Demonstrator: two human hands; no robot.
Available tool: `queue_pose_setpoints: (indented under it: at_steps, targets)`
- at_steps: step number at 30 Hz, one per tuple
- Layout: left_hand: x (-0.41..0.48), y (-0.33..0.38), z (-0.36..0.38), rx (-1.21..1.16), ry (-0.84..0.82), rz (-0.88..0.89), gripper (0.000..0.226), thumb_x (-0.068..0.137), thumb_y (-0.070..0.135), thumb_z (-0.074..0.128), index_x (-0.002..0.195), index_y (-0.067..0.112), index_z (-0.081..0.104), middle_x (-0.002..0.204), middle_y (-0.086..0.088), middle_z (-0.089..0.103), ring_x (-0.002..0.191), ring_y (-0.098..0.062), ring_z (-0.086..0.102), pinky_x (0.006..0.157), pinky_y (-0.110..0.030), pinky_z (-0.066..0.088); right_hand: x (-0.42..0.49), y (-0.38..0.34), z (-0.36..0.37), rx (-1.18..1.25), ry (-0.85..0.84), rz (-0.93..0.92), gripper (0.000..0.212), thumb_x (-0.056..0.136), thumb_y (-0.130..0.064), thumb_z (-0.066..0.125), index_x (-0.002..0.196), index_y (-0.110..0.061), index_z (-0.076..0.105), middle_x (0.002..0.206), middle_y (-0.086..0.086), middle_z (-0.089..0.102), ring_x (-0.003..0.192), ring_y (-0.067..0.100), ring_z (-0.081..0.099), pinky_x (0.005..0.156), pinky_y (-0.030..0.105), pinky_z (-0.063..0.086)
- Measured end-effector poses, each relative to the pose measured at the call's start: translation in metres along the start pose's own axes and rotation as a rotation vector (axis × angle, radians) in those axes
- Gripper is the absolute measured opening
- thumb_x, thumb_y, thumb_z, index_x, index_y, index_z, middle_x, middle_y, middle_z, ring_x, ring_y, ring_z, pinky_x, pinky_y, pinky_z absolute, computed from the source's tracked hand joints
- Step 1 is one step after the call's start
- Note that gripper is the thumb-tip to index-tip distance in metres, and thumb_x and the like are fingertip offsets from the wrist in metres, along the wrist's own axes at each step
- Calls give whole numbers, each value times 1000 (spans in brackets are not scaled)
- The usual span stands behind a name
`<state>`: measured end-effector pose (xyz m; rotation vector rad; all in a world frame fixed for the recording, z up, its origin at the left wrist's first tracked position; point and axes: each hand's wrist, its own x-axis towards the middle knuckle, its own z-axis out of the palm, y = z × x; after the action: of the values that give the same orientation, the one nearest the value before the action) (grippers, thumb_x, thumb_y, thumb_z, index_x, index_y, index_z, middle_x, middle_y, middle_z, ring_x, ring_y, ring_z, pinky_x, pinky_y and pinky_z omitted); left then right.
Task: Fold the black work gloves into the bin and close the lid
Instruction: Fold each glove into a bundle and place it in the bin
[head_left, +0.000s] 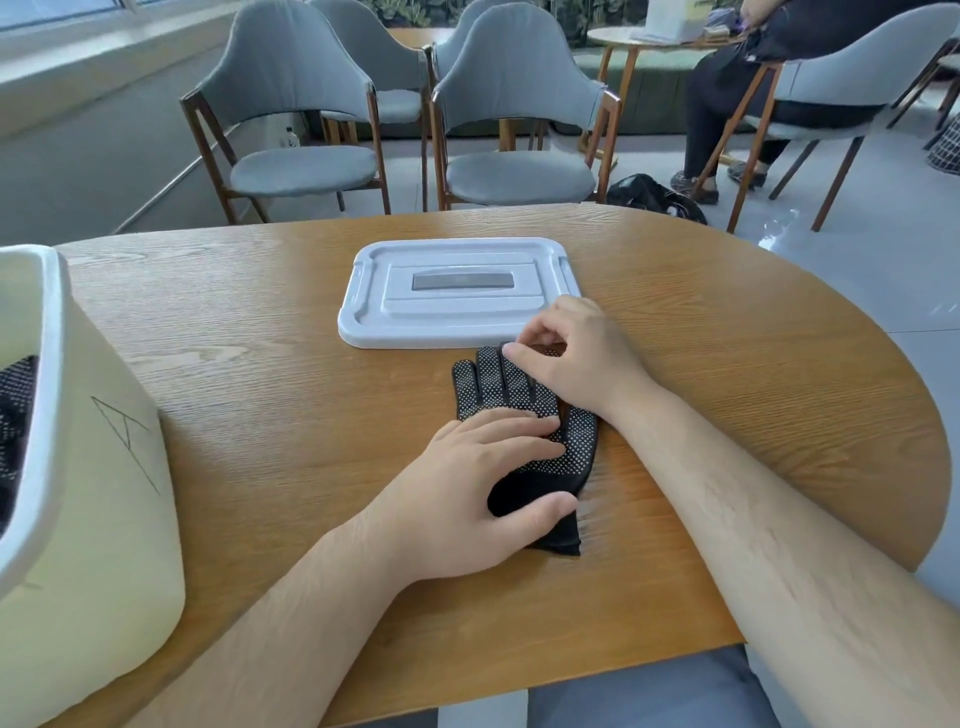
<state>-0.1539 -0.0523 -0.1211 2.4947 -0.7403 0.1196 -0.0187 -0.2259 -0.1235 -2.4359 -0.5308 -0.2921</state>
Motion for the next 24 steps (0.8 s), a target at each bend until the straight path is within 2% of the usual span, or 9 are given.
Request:
queue_pose_setpoints:
  at_steps: [5,9,14,18,20,24]
  targets:
    - [2,-1,1,21,-5,11,49,94,63,53,133,35,62,150,24,45,143,8,27,108,-13,20,-1,-2,-1,-76,-21,10,20,84,-56,72,87,-36,69,90,-14,55,104,11,51,98,38,43]
    - [2,0,2,45,-8,19,48,93,62,53,132,35,62,149,25,46,142,7,29,108,-20,27,-2,-4,2,-45,-32,29,16,87,-50,72,79,-37,64,87,-15,55,103,11,51,100,41,40]
    - [1,-1,1,57,-9,4,43,94,59,53,131,37,61,148,27,45,142,8,29,106,-20,27,-4,-1,2,-31,47,48,15,85,-47,74,78,-37,65,86,-14,57,98,10,48,95,36,36]
    - [2,-1,3,73,-11,9,42,94,57,55,130,38,61,149,27,44,142,7,29,107,-23,30,-4,-1,1,-60,152,29,14,84,-44,75,90,-34,66,87,-13,52,94,13,45,90,35,34]
    - [2,-1,4,76,-3,9,42,93,57,55,130,38,61,148,27,45,142,6,31,109,-25,30,-3,-5,2,-66,162,-29,17,87,-52,71,90,-35,71,87,-13,51,96,12,45,91,36,33]
    - [2,-1,4,80,6,13,41,93,55,56,129,37,61,146,27,46,141,4,33,111,-26,30,1,-18,8,-154,-27,-43,40,84,-73,60,101,-40,74,94,-16,46,108,12,40,99,38,26]
